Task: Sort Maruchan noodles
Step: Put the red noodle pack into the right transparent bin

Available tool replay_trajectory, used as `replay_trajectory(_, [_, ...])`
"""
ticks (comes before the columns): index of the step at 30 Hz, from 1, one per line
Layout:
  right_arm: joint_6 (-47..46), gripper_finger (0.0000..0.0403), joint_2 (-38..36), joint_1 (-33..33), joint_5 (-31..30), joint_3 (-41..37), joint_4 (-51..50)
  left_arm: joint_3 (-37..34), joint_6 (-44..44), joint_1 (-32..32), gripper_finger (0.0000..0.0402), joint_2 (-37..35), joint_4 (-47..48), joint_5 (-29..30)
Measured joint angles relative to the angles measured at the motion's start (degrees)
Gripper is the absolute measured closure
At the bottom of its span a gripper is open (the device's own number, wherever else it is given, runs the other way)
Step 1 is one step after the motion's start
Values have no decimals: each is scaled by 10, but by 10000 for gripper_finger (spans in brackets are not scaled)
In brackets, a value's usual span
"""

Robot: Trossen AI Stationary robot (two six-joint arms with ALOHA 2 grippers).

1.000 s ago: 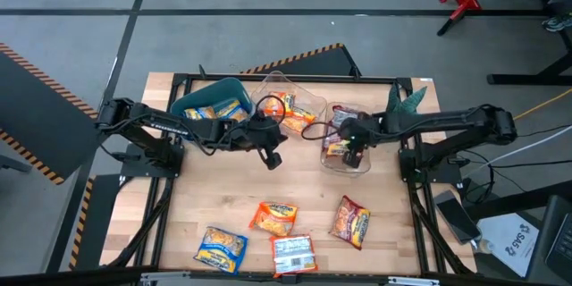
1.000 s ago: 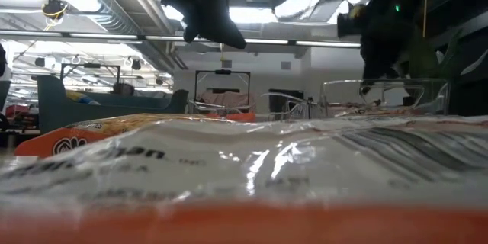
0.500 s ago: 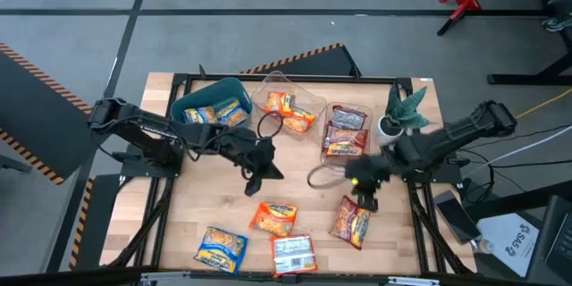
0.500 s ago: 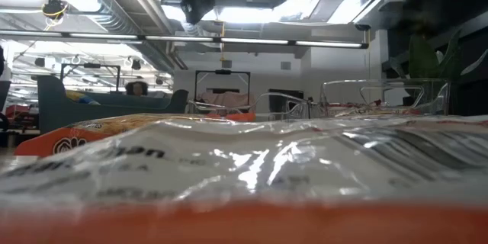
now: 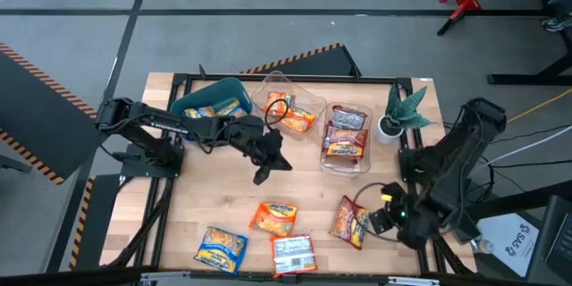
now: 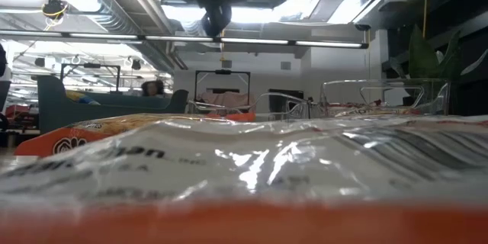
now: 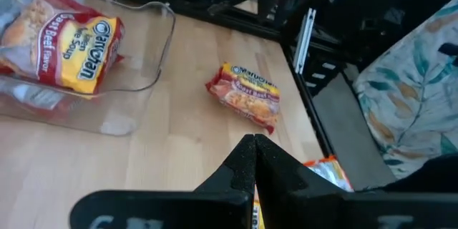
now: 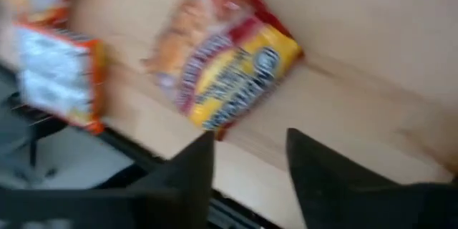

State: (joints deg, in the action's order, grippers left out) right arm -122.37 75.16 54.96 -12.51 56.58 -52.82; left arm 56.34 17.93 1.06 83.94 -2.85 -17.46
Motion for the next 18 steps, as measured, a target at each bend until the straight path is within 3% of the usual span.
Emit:
replay_trajectory(2, [-53, 217, 30, 21, -1, 0, 0, 0, 7, 1, 401, 0, -6, 1])
replay_trajectory(6, [-62, 179, 97, 8, -4, 0, 58, 0, 22, 8, 401, 0, -15, 0])
replay_trajectory(13, [-53, 181, 201, -56, -34, 0, 158, 0, 30, 19, 401, 0, -11, -15])
replay_trajectory(18, [-33, 184, 230, -105, -85, 2, 199, 0, 30, 25, 401, 0, -7, -15])
